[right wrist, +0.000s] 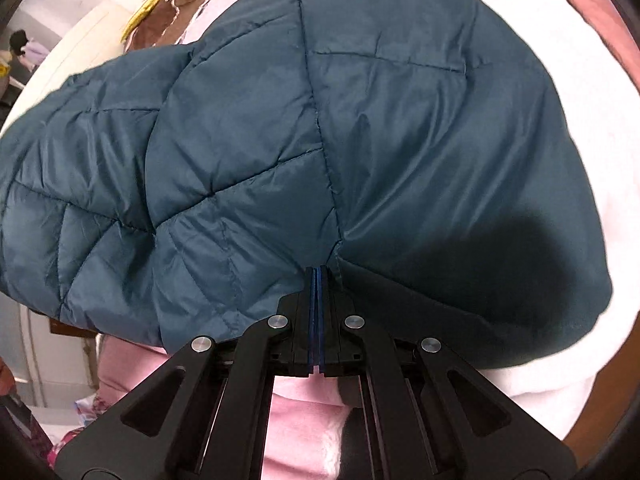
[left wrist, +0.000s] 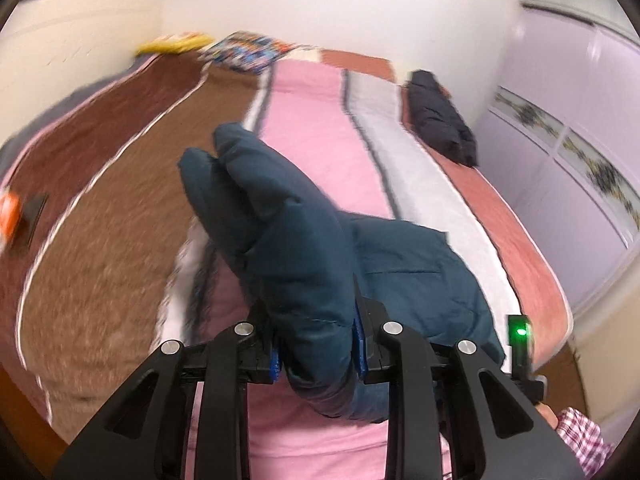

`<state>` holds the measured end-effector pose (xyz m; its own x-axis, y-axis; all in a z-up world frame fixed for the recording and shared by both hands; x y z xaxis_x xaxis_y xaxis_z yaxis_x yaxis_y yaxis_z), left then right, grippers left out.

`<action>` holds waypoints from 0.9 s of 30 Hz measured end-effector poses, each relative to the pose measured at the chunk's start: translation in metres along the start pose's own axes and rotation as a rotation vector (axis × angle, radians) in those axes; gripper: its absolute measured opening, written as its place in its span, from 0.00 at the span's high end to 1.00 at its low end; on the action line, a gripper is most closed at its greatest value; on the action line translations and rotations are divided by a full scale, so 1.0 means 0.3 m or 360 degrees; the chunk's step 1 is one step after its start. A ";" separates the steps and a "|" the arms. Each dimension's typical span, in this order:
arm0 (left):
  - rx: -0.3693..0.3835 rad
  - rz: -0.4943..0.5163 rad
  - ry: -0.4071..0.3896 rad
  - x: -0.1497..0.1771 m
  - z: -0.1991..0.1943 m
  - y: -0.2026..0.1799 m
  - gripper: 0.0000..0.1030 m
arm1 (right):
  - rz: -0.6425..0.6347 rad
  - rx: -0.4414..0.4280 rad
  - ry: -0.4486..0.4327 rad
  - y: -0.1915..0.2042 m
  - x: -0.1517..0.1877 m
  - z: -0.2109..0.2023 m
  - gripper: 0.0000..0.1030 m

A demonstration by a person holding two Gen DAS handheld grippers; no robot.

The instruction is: Fold large clothes

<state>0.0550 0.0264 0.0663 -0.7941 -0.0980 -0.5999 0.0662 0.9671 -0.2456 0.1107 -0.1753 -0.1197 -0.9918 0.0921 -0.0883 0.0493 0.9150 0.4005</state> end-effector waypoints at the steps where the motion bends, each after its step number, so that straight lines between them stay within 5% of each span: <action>1: 0.0006 0.0059 -0.0009 -0.010 -0.004 -0.052 0.75 | 0.0001 -0.0017 0.0001 -0.010 -0.002 -0.003 1.00; 7: 0.0093 0.0410 0.0011 -0.025 0.029 -0.377 0.75 | -0.0002 -0.0184 -0.0019 -0.065 0.013 -0.084 1.00; 13: 0.0223 0.0680 0.0173 0.047 0.181 -0.650 0.75 | 0.0190 -0.0347 -0.0327 -0.302 0.072 -0.364 0.97; 23: 0.0407 0.0786 0.0547 0.201 0.473 -0.842 0.74 | 0.0365 -0.0428 -0.0187 -0.485 0.077 -0.227 0.97; 27: 0.0430 0.0766 0.0682 0.265 0.558 -0.837 0.64 | 0.0375 -0.0478 -0.0168 -0.519 0.068 -0.222 0.98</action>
<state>0.0762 -0.2636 -0.0471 -0.8035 0.4818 -0.3498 0.5743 0.7821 -0.2419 0.0750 -0.3420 -0.1231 -0.9390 0.3403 -0.0494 0.2220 0.7096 0.6687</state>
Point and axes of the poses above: each gripper's, at about its wrist camera, not at the fingertips, and z roughly the way its jaws point, y to its left, x to its underside, the point moved 7 cm from there along z, roughly the way its jaws point, and after that the axes turned 11 degrees about y, right-handed, at the moved point
